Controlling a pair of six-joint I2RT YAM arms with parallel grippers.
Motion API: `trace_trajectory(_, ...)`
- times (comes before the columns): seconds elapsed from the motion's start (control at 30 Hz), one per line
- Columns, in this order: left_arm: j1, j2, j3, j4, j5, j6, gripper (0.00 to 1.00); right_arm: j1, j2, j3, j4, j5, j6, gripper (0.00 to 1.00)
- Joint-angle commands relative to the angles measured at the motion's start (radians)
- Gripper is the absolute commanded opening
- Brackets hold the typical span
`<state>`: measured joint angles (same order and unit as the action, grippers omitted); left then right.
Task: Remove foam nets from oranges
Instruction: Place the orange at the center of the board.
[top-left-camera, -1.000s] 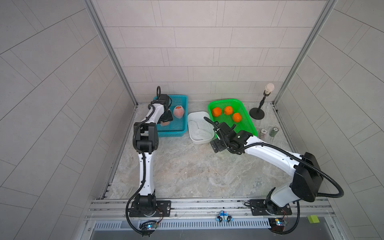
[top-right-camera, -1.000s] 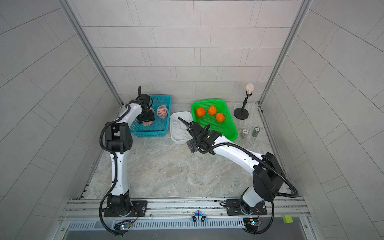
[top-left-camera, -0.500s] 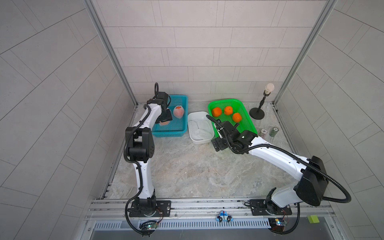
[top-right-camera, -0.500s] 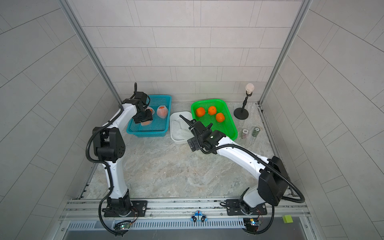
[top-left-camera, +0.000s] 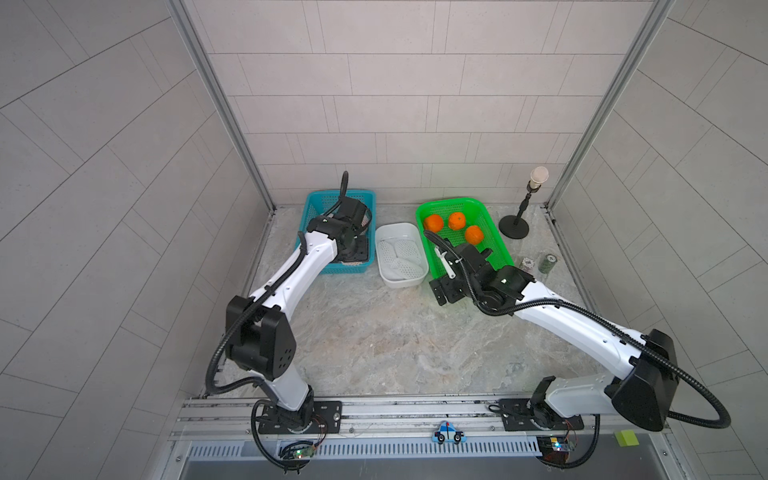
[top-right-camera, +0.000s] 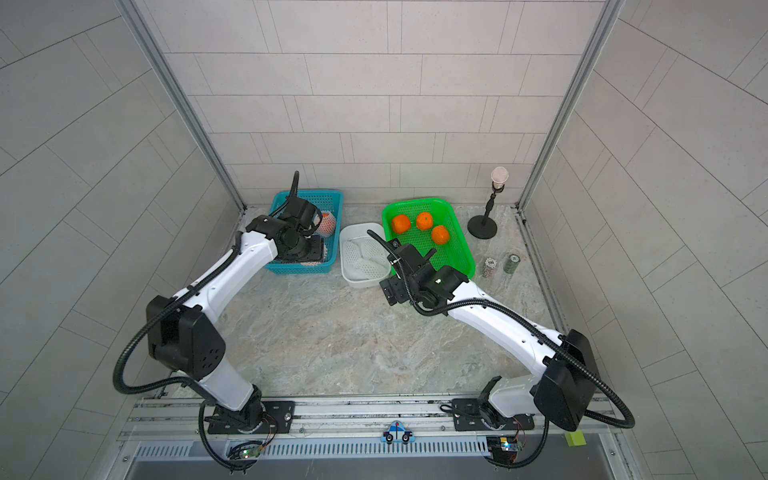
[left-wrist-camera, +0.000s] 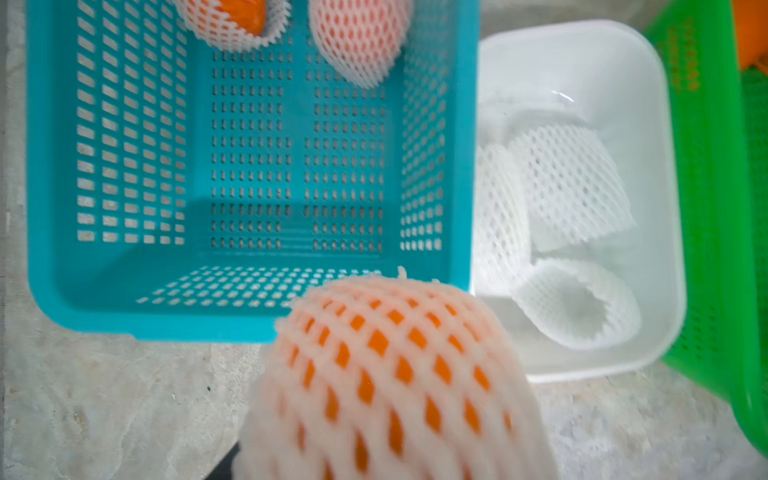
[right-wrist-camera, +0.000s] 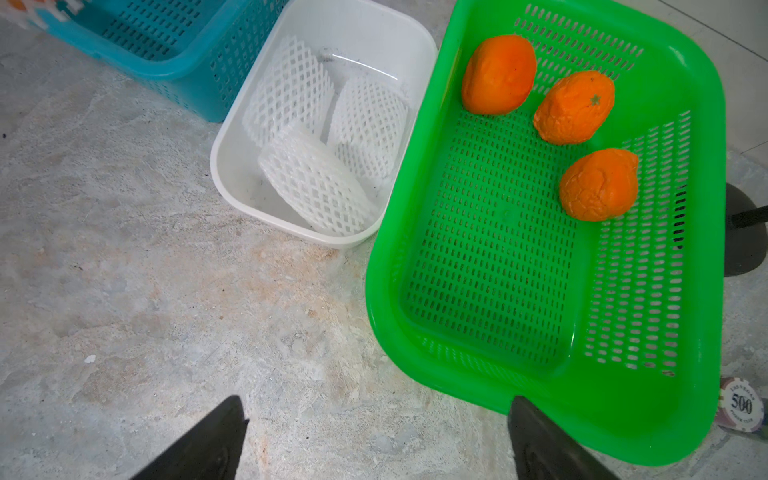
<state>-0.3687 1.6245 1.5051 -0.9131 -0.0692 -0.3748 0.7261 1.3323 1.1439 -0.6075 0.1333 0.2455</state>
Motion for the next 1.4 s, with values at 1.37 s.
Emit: trace_trajectory(1.37,-0.699,-0.105,-0.612,0.314,0.0,-0.186,0.72,-0.028,-0.343,-0.464,0.089,0.043,0.172,0.97)
